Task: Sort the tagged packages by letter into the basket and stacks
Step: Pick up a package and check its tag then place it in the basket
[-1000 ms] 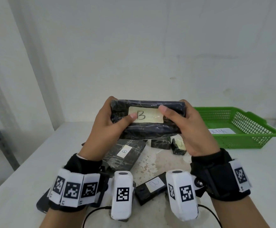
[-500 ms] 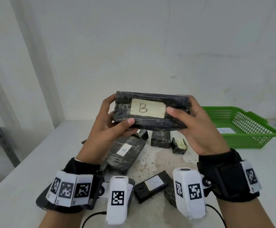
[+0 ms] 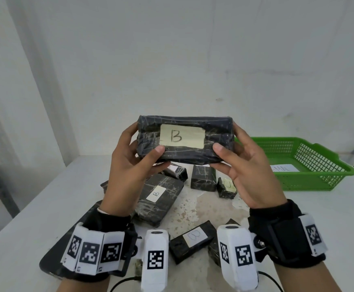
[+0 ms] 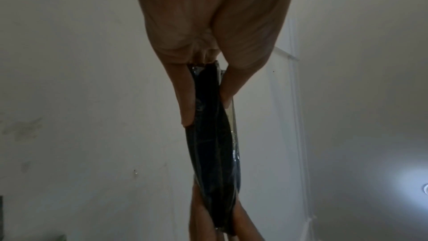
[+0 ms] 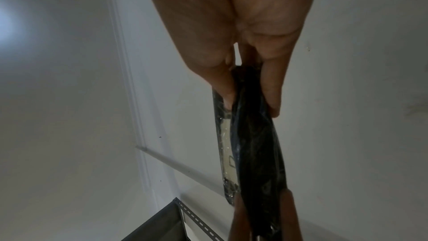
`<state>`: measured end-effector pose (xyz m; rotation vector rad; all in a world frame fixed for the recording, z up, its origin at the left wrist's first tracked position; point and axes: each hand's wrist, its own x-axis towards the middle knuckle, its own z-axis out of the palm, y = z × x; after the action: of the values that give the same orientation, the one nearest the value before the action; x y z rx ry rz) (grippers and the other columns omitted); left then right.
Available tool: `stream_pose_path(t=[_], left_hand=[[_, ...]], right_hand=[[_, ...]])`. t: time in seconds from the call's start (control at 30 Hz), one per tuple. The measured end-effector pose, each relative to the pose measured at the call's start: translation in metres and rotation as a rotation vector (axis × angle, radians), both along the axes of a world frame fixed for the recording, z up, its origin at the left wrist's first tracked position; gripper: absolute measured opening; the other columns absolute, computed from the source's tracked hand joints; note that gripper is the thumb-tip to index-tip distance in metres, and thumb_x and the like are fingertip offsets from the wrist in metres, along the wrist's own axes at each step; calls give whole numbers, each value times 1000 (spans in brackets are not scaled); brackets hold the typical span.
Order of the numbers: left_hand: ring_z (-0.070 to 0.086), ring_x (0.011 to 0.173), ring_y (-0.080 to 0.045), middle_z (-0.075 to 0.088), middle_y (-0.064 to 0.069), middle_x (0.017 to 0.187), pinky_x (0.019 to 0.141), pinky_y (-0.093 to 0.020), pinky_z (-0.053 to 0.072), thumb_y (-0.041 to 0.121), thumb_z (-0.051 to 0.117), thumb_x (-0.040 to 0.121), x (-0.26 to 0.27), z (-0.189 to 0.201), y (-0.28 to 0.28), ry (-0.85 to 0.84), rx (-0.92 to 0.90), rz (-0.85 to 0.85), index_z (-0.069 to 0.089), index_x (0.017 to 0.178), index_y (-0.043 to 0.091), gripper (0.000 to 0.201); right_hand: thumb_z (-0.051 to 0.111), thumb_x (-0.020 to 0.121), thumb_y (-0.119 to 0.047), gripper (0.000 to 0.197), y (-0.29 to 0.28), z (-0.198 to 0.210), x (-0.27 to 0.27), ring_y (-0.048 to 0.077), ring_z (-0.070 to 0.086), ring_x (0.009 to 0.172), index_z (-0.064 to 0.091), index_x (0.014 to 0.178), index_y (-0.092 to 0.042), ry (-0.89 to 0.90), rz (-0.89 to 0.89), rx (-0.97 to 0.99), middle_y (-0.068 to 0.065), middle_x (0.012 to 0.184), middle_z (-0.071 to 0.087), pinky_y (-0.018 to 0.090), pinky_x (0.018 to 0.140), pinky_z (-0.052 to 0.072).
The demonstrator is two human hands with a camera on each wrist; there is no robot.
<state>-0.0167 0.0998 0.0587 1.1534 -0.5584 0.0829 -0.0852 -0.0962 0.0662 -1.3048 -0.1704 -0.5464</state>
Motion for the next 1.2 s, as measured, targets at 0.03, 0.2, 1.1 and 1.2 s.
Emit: stream_pose_path(t=[0.03, 0.2, 1.1, 1.2], left_hand=[[72, 98, -27, 69, -12, 118, 76, -34, 60, 14, 69, 77, 0, 0, 0, -6, 8, -2, 45, 140, 19, 68], [71, 103, -27, 67, -13, 122, 78, -36, 60, 10, 71, 78, -1, -1, 3, -9, 36, 8, 44, 141, 18, 69], [72, 100, -22, 69, -7, 114, 84, -47, 60, 8, 82, 77, 2, -2, -6, -150, 238, 149, 39, 129, 29, 70], [70, 103, -19, 69, -1, 116, 82, -41, 60, 23, 82, 72, 1, -4, -7, -154, 257, 129, 36, 132, 31, 75]], right_hand=[[65, 77, -11, 65, 0, -2, 1, 17, 71, 100, 51, 138, -29, -6, -21, -6, 0, 104, 73, 27, 77, 58], [61, 86, -9, 46, 3, -3, 3, 13, 71, 100, 57, 126, -29, -21, -25, -33, -6, 103, 74, 25, 75, 58], [81, 71, -15, 70, 20, -9, 7, 16, 66, 112, 51, 134, -13, -31, -183, -170, 3, 122, 68, 41, 101, 52], [80, 75, -3, 70, 19, -12, 9, 16, 65, 113, 48, 137, -13, -30, -218, -191, 4, 124, 66, 40, 101, 52]])
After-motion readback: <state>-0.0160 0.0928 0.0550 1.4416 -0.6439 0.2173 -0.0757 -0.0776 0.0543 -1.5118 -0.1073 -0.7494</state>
